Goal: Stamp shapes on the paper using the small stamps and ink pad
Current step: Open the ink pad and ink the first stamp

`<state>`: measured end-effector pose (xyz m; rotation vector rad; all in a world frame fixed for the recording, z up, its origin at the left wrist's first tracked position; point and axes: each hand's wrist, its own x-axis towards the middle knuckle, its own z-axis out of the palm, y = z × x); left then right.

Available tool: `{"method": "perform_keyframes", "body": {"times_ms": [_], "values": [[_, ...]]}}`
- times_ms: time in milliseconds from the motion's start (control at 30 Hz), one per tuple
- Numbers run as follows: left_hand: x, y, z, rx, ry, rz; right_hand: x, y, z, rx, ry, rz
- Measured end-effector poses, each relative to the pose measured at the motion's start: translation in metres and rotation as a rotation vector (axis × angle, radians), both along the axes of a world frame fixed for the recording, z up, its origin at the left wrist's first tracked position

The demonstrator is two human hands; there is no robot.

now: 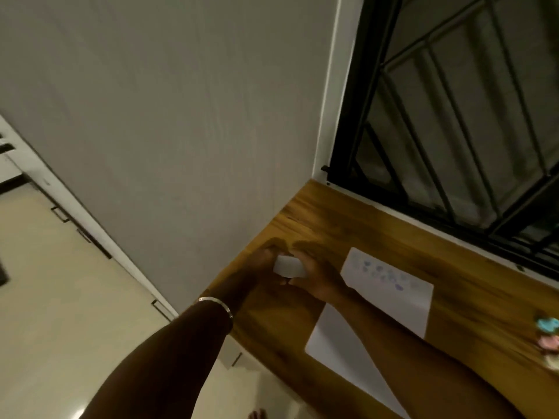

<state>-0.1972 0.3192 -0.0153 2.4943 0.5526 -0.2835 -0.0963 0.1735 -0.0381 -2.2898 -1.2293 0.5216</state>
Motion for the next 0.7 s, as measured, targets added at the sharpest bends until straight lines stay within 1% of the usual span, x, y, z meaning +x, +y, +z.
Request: {"method": "perform_keyframes", "body": {"times_ms": [67, 133, 200, 300, 367, 567, 700], "values": [[-0.009, 0.013, -0.008, 0.021, 0.043, 0.044, -0.009, 0.013, -0.004, -0.030, 0.009, 0.015], [-0.017, 0.019, -0.012, 0.010, 0.073, 0.008, -0.017, 0.023, -0.008, -0.045, 0.044, 0.032], [-0.025, 0.025, -0.016, 0.002, 0.048, 0.023, -0.021, 0.029, -0.010, -0.058, 0.091, 0.047], [-0.035, 0.032, -0.023, 0.077, -0.024, 0.018, -0.024, 0.034, -0.011, -0.097, 0.121, 0.067], [-0.037, 0.032, -0.027, 0.115, -0.024, -0.001, -0.023, 0.035, -0.013, -0.104, 0.135, 0.084], [-0.036, 0.032, -0.033, 0.084, -0.021, -0.012, -0.019, 0.032, -0.017, -0.119, 0.120, 0.108], [-0.034, 0.030, -0.033, 0.089, 0.012, -0.006, -0.017, 0.031, -0.018, -0.101, 0.120, 0.123]]}}
